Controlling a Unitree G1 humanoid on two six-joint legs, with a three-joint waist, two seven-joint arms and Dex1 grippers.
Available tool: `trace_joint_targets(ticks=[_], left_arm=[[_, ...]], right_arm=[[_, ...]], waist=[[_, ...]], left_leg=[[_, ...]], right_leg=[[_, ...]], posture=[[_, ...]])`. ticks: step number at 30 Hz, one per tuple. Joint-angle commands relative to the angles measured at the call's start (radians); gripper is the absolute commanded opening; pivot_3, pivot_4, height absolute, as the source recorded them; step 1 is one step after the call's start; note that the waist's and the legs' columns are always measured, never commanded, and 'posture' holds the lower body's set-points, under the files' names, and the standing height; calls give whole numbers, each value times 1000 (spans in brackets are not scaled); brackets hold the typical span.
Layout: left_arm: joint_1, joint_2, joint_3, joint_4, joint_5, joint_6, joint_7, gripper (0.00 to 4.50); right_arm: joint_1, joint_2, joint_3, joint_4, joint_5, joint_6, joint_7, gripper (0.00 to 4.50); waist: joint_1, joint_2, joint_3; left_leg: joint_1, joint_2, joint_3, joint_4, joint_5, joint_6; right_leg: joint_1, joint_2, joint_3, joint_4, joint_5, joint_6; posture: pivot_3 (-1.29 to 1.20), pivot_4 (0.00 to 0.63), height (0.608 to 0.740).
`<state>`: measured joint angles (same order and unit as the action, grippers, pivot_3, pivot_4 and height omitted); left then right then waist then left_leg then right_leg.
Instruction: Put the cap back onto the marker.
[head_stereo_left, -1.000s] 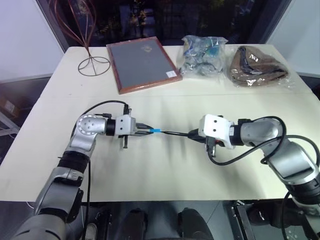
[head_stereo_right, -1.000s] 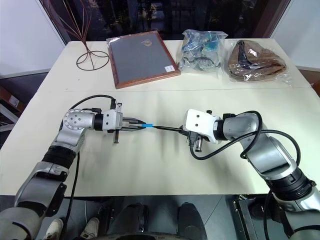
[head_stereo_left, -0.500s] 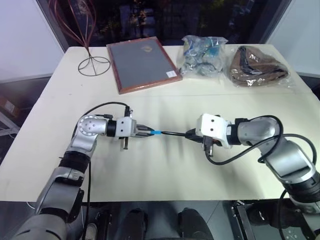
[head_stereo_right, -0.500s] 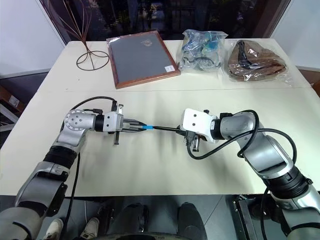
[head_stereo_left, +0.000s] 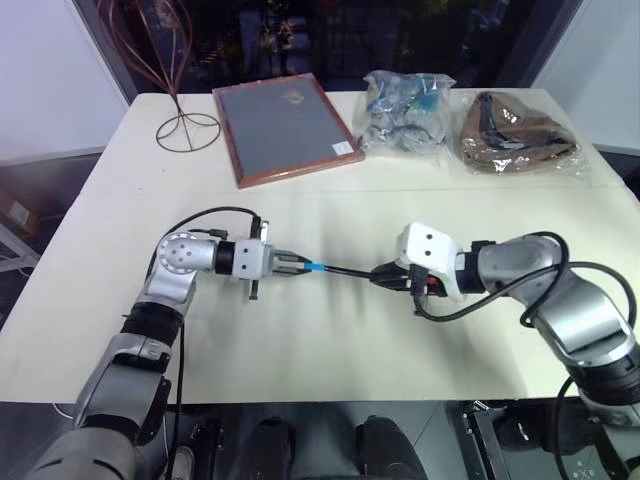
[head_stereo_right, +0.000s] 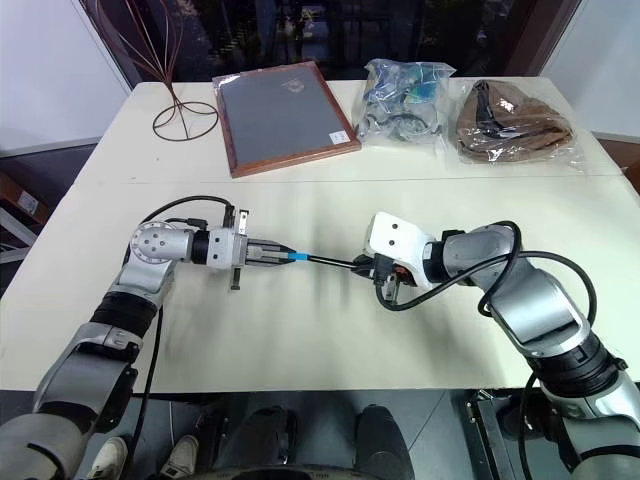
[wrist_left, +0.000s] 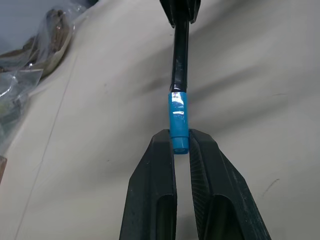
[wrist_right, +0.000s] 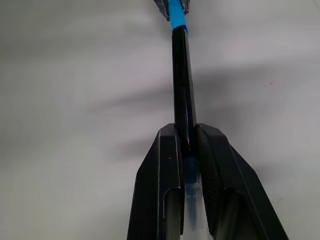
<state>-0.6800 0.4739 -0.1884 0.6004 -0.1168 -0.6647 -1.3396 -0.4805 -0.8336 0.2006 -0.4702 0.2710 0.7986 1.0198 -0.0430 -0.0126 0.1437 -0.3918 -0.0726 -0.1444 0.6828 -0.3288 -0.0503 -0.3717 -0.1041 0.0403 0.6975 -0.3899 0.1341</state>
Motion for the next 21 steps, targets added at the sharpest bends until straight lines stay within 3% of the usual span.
trace_joint_targets(ticks=[1,21], left_arm=[[-19,0,-1,12,-1,-43,11,0],[-8,9,-14,37,6,-130,26,0]], right_arm=[[-27,11,-3,-70,93,9,59,57],[-75,30,40,-24,116,35,102,57]], waist=[[0,0,0],[-1,0,0]], left_leg=[[0,0,0,0,0,0],[0,0,0,0,0,0]], right_leg=[[0,0,0,0,0,0],[0,0,0,0,0,0]], posture=[[0,150,740],[0,150,740]])
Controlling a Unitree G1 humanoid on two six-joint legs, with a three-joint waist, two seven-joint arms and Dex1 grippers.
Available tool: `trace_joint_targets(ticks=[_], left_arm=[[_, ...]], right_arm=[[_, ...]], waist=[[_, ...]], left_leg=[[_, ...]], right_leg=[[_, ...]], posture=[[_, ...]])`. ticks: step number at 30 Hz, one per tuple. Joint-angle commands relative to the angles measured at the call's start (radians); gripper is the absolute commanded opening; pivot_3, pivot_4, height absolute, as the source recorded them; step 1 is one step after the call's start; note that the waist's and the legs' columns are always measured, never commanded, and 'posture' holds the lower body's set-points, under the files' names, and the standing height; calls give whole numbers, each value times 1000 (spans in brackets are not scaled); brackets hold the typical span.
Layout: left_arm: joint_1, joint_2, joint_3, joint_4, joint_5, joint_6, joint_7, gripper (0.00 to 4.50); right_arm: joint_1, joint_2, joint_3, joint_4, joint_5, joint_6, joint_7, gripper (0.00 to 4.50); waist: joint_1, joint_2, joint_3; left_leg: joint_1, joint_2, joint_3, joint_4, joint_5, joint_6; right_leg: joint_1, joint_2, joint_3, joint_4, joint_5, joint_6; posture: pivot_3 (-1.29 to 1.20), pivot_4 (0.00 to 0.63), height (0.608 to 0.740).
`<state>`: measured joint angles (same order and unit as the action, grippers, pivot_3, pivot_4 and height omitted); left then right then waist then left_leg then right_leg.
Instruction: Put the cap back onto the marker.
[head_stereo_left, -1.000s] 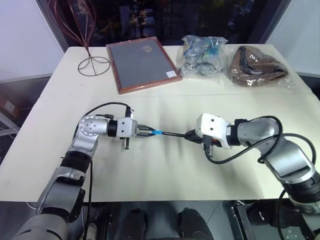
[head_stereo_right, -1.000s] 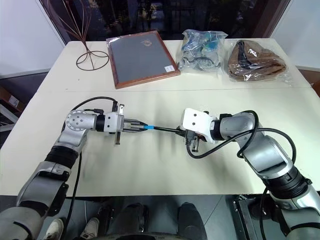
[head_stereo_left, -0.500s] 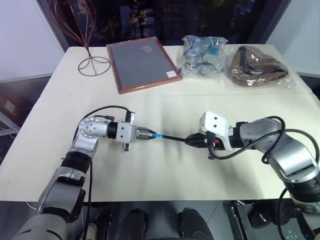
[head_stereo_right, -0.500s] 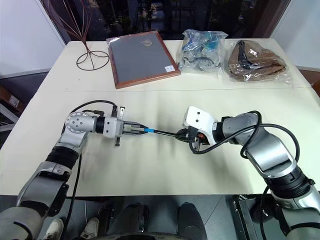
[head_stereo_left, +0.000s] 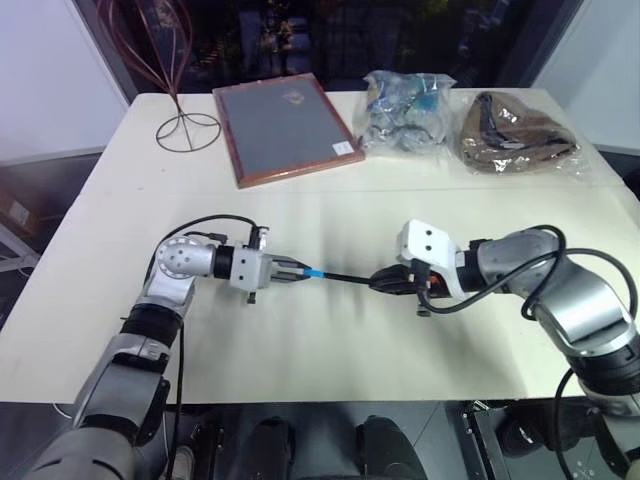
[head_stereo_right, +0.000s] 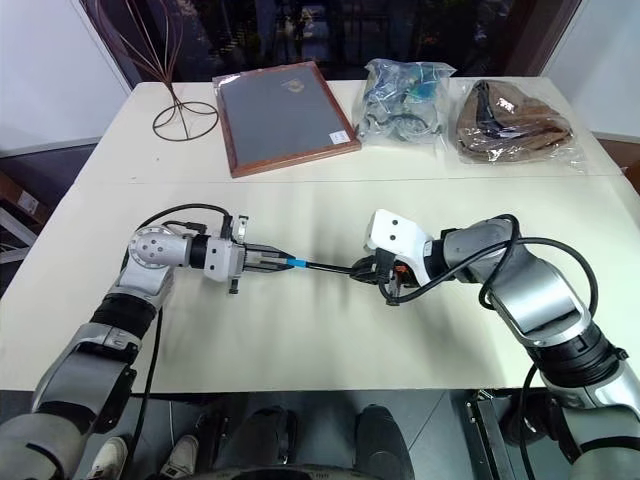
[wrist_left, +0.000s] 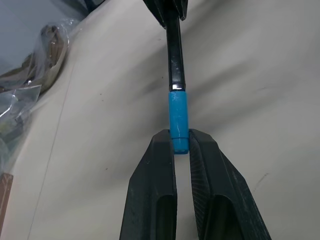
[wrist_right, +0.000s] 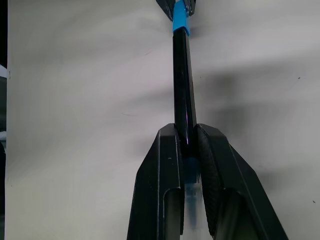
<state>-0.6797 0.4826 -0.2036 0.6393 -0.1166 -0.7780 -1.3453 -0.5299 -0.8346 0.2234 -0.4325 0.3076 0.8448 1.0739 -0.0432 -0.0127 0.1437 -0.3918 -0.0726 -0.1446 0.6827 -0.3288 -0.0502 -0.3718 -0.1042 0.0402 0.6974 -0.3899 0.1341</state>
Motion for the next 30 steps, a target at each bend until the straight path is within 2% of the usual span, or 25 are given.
trace_joint_targets(ticks=[1,14,18,30], left_arm=[[-8,0,0,-1,8,-28,31,0],[-11,-18,0,3,-4,-47,42,0],[-6,-27,7,-16,-29,2,40,0],[-28,-35,4,12,9,-137,76,0]], right_arm=[[-24,33,19,-64,79,-8,48,57],[-19,43,32,-82,66,-9,40,57],[-21,45,37,-78,49,-22,30,57],[-23,49,42,-81,55,-14,36,57]], waist=[[-1,0,0],[0,0,0],[0,0,0],[0,0,0]], left_leg=[[0,0,0,0,0,0],[0,0,0,0,0,0],[0,0,0,0,0,0],[0,0,0,0,0,0]], right_leg=[[0,0,0,0,0,0],[0,0,0,0,0,0],[0,0,0,0,0,0],[0,0,0,0,0,0]], posture=[[0,150,740],[0,150,740],[0,150,740],[0,150,740]])
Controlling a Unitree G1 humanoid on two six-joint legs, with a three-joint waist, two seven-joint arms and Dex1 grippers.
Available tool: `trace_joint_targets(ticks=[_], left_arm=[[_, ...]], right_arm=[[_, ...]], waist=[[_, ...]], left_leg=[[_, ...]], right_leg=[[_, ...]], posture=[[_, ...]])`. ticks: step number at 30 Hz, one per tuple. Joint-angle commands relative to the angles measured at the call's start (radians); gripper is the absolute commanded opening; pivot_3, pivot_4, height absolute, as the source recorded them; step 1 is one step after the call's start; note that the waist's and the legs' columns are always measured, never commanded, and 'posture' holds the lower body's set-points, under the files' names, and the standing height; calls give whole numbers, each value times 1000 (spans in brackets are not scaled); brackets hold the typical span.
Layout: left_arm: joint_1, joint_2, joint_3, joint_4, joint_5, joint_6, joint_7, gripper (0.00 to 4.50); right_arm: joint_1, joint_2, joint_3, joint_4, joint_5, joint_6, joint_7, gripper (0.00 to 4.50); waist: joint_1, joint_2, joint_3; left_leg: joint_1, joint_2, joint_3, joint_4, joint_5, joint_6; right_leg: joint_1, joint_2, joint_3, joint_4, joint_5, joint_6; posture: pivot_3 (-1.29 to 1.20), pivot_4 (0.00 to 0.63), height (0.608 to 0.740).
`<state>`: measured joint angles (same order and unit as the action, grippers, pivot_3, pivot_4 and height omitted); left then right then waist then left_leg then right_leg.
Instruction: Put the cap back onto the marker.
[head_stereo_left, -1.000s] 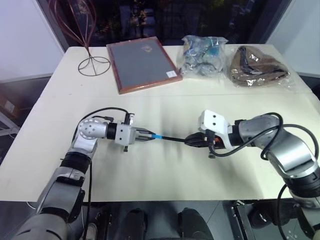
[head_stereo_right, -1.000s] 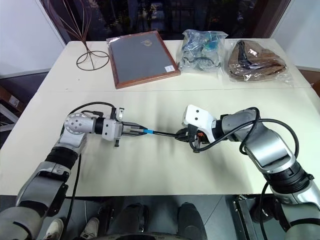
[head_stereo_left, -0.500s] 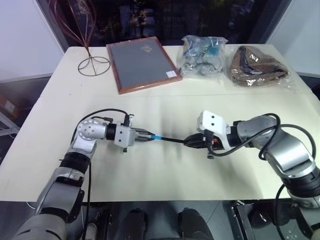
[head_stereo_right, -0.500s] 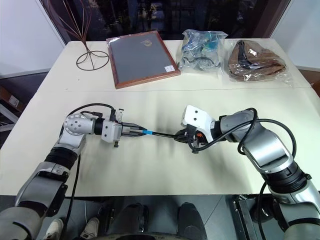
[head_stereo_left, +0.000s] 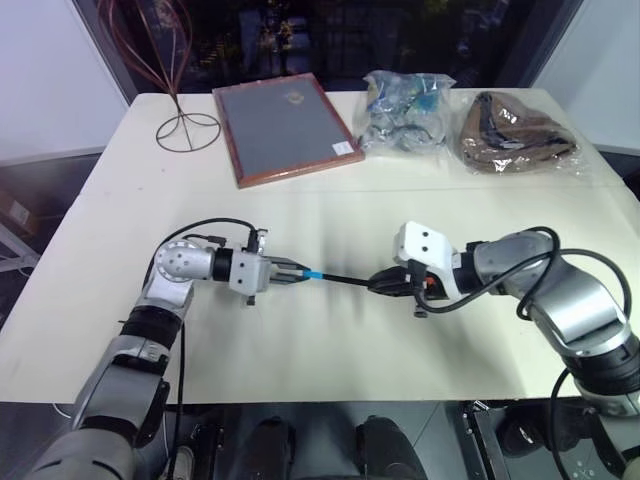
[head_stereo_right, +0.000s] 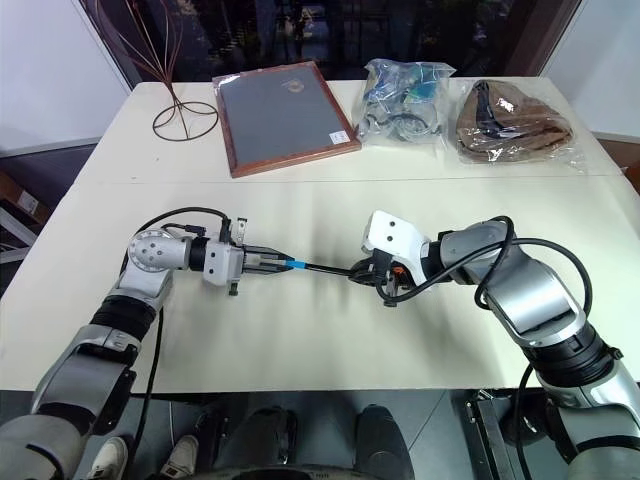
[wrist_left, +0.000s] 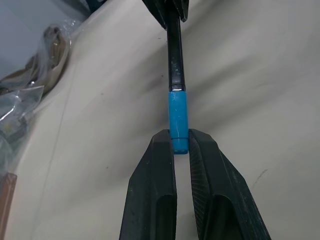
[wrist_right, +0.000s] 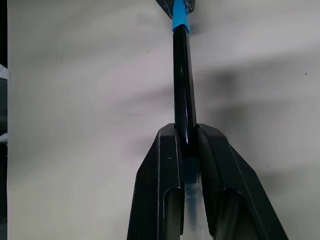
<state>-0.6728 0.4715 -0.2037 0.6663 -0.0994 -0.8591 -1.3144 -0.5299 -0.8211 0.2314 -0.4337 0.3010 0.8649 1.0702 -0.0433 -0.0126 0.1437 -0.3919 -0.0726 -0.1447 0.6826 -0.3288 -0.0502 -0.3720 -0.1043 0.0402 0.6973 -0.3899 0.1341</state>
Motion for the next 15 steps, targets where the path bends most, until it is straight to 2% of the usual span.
trace_joint_targets(ticks=[1,9,15], left_arm=[[-36,-25,3,-12,-7,-67,49,0],[-46,-35,-8,12,-21,-109,43,0],[-47,-56,-2,-14,-58,3,36,0]], right_arm=[[-22,35,35,-80,61,-35,41,57],[-23,31,41,-80,57,-40,48,57],[-26,42,46,-91,61,-29,40,57]], waist=[[0,0,0],[0,0,0],[0,0,0]], left_leg=[[0,0,0,0,0,0],[0,0,0,0,0,0],[0,0,0,0,0,0]], right_leg=[[0,0,0,0,0,0],[0,0,0,0,0,0],[0,0,0,0,0,0]], posture=[[0,150,740],[0,150,740],[0,150,740]])
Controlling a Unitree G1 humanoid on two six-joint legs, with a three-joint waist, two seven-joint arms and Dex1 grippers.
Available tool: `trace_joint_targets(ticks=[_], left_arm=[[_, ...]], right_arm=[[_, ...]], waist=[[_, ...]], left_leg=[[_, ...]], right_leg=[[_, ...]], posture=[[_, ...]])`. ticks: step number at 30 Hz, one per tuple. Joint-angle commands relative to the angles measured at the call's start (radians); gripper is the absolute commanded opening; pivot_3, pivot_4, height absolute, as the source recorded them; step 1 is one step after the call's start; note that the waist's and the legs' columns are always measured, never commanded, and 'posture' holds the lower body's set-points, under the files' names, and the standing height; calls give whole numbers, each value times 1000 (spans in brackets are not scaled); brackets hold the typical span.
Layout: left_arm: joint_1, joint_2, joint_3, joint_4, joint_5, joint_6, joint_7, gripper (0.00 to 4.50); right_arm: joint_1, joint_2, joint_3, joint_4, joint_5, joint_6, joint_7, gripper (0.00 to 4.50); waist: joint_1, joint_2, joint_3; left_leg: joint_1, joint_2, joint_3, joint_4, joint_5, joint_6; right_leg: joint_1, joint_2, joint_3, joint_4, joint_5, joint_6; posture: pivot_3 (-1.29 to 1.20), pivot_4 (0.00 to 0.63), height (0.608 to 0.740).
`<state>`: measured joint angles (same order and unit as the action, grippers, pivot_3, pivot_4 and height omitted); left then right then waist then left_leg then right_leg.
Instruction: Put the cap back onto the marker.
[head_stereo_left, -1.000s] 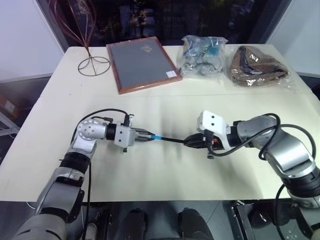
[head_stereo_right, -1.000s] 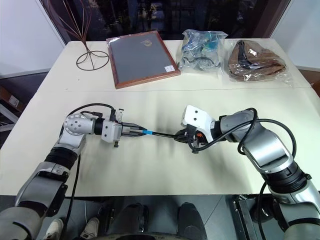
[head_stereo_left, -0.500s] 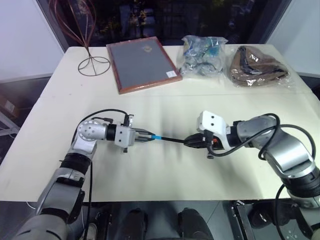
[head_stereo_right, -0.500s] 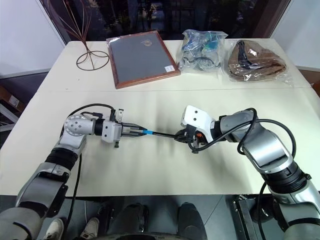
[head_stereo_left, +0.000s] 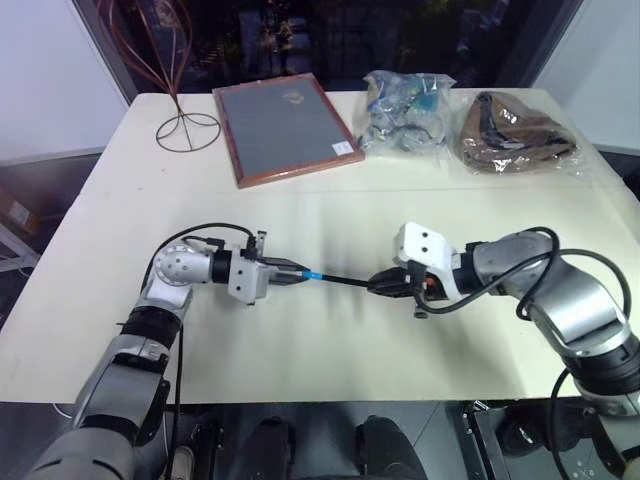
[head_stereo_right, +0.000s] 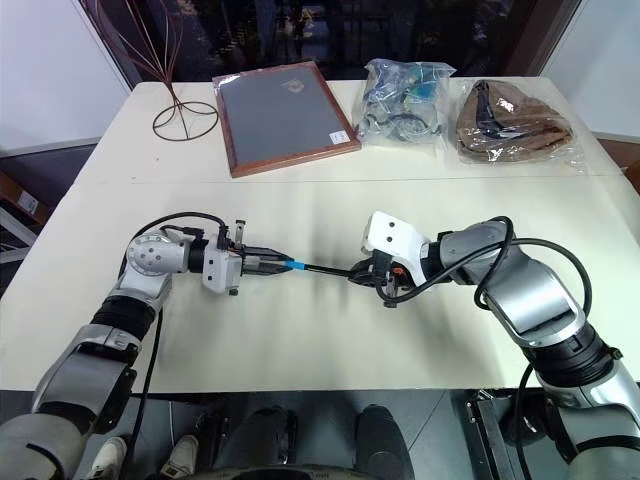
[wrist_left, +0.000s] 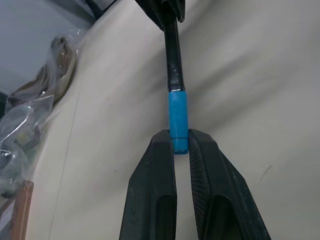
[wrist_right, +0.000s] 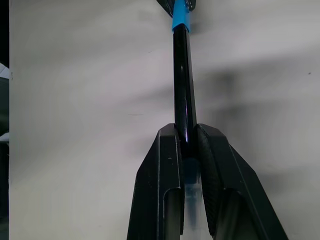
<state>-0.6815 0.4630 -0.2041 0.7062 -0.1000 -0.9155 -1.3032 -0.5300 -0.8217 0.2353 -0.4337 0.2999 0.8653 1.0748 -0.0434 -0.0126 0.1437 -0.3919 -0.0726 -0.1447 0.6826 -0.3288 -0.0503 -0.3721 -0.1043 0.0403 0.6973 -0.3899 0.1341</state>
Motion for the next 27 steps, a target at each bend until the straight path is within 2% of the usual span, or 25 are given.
trace_joint_targets(ticks=[1,7,15,27], left_arm=[[-38,-49,-2,-61,-58,76,25,0],[-33,-51,-2,-96,-59,116,19,0],[-44,-35,-29,-88,0,45,17,0],[-35,-37,-37,-99,19,50,26,0]], right_arm=[[-25,45,42,-92,63,-27,33,57],[-23,54,46,-98,62,-21,23,57],[-31,76,73,-90,41,-24,12,57],[-55,91,93,-72,19,-30,17,57]], waist=[[0,0,0],[0,0,0],[0,0,0],[0,0,0]], left_leg=[[0,0,0,0,0,0],[0,0,0,0,0,0],[0,0,0,0,0,0],[0,0,0,0,0,0]], right_leg=[[0,0,0,0,0,0],[0,0,0,0,0,0],[0,0,0,0,0,0],[0,0,0,0,0,0]], posture=[[0,150,740],[0,150,740],[0,150,740],[0,150,740]])
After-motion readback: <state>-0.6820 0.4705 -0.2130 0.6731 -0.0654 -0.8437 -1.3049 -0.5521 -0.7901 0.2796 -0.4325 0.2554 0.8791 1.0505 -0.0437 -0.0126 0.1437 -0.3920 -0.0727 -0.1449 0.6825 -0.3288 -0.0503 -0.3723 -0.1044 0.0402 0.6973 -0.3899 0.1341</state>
